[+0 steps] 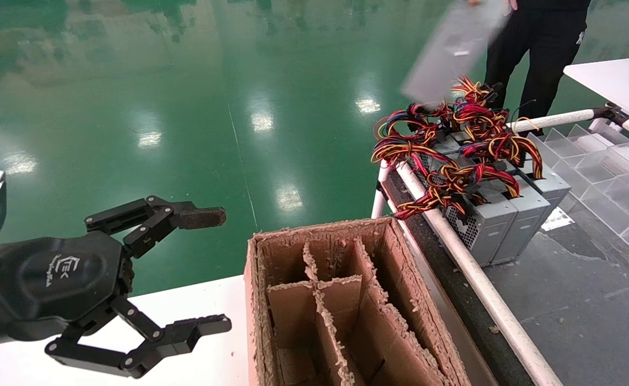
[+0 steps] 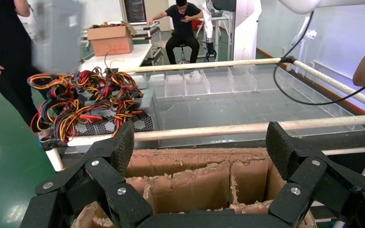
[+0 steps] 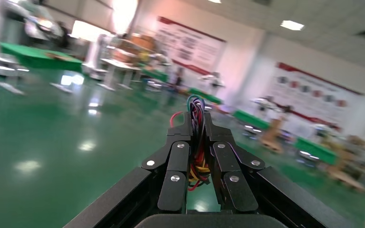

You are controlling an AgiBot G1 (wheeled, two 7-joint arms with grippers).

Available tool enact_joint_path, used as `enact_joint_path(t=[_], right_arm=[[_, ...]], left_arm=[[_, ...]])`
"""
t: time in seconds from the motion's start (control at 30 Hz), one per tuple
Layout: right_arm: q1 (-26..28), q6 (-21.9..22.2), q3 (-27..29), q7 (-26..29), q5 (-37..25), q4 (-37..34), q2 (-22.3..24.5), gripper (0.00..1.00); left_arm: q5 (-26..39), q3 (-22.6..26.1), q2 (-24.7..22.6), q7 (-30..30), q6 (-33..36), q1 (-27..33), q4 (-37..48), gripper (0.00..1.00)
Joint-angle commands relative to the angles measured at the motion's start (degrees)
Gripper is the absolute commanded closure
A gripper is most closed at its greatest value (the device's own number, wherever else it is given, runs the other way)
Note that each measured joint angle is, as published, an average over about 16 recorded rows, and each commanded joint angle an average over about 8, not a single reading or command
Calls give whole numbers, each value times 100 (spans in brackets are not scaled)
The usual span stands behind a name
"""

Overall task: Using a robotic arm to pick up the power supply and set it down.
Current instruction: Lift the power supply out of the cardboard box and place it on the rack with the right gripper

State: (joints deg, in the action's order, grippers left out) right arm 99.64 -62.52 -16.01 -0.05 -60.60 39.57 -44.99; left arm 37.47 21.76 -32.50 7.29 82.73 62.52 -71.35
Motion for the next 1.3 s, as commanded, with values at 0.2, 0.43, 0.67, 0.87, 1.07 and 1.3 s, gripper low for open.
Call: enact_joint_path(t=[0.2,0.43,0.67,0.87,1.07,1.3], right_arm=[[-35,291,234,-289,-46,-204,648,100],[-376,331,263,-138,-180,-234,1367,100],[-1048,265,283,248,-161,50,2055,100],[-1850,266,369,628,87,568,2497,100],[-2713,334,392,1091,353,1236,2826,100],[-3597,551,399,1499,695,1947,2962,100]], left_arm=[[0,0,0,0,0,0,0,0],[0,0,0,0,0,0,0,0],[0,0,0,0,0,0,0,0],[0,0,0,0,0,0,0,0],[0,0,0,0,0,0,0,0],[0,1,0,0,0,0,0,0]])
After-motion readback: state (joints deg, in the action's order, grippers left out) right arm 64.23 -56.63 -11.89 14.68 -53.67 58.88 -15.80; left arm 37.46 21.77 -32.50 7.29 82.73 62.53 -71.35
